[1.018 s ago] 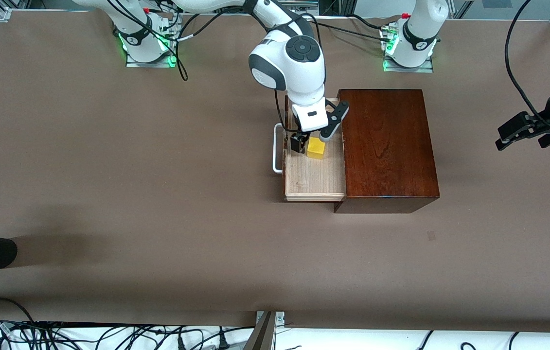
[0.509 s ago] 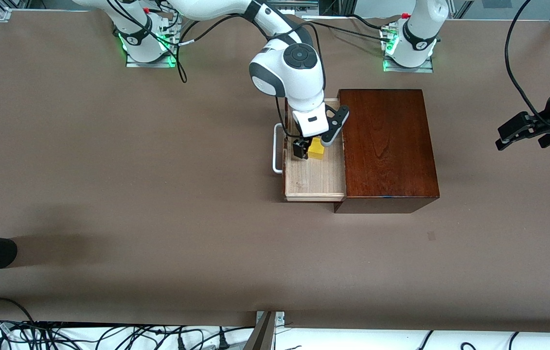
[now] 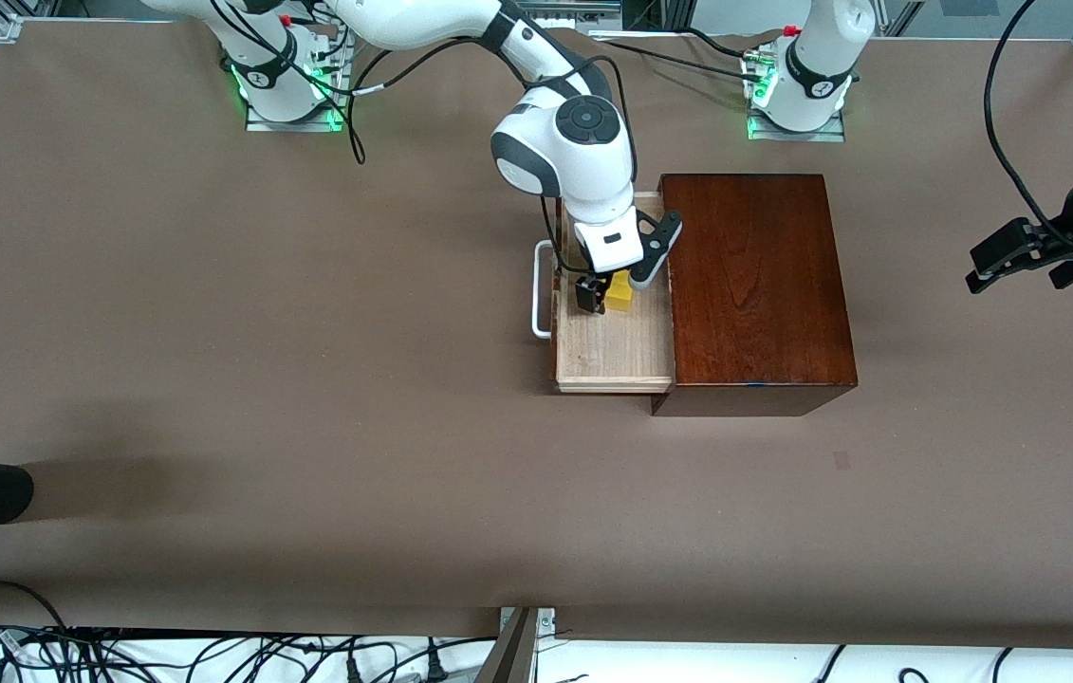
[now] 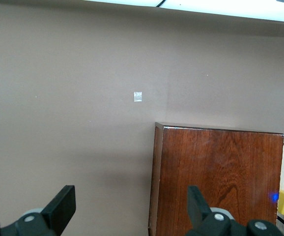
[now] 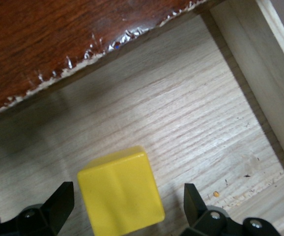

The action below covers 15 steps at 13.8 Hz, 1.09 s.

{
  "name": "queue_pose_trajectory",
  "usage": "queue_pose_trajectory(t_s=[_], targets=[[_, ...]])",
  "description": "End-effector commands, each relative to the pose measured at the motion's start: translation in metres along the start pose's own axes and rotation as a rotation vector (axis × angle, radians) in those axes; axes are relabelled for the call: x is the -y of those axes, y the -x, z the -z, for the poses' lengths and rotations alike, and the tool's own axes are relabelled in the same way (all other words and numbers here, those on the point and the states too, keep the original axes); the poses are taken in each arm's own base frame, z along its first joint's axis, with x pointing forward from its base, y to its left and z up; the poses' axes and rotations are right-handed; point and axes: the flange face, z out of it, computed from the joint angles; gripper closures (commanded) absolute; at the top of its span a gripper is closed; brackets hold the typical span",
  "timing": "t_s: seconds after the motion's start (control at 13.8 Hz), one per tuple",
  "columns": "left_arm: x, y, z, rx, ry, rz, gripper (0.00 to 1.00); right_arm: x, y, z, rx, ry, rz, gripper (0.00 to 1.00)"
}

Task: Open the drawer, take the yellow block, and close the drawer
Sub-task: 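Lower the right gripper and close it on the yellow cube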

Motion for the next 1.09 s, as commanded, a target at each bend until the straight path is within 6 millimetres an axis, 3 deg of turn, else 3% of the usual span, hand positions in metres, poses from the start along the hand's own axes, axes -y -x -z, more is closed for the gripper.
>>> queue_pose_trajectory(t_s=[0.0,0.15,0.36,0.73,1.02], targets=[[-0.002,-0.004,0.006,-0.006,0.017,-0.011,0.0,-0.001,-0.006,-0.001,-0.018,0.017,0.007,0.29],[-0.002,-0.004,0.006,-0.006,0.019,-0.011,0.0,-0.004,-0.005,-0.007,-0.023,0.019,0.004,0.61],[-0.002,-0.003,0.007,-0.008,0.018,-0.011,0.0,-0.002,-0.004,-0.013,-0.026,0.017,0.006,0.95],[-0.003,-0.004,0.006,-0.006,0.018,-0.014,0.0,-0.005,-0.006,-0.001,0.012,0.017,0.002,0.97],[-0.001,-0.004,0.006,-0.006,0.019,-0.013,0.0,-0.011,-0.018,0.045,0.097,0.01,-0.015,0.97]])
